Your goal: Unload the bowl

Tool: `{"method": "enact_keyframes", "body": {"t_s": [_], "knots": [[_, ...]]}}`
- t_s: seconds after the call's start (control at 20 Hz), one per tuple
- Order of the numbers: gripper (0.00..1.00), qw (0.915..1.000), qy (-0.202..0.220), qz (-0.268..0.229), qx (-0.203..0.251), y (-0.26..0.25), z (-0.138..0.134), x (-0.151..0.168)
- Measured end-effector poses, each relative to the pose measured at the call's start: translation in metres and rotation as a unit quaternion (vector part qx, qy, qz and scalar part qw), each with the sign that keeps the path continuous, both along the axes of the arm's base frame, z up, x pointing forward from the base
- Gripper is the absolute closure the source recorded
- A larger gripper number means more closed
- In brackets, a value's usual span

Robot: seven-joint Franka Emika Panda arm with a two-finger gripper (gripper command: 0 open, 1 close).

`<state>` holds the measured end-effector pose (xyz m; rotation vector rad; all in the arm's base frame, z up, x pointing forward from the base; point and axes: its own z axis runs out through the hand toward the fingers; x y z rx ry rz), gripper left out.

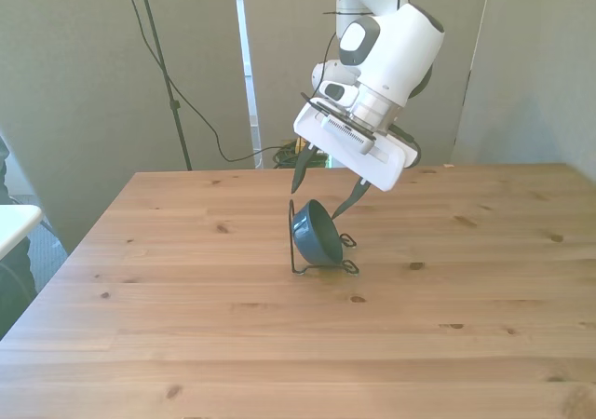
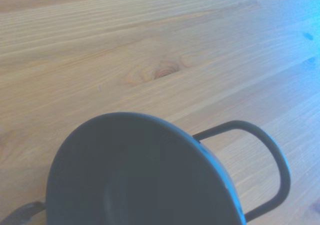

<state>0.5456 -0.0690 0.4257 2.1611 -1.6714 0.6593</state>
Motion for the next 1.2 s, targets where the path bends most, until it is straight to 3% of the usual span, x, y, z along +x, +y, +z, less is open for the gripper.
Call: {"method": "enact_keyframes", "body": {"t_s": [0.05,0.1,1.2], "knots": [[0.0,1.0,0.001,0.0,0.0,0.0,-0.002,0.001],[1.0,1.0,0.002,0.001,0.0,0.0,-0.003,0.002],[1.0,0.9999,0.011,-0.005,-0.008,-0.003,-0.013,-0.006]]}}
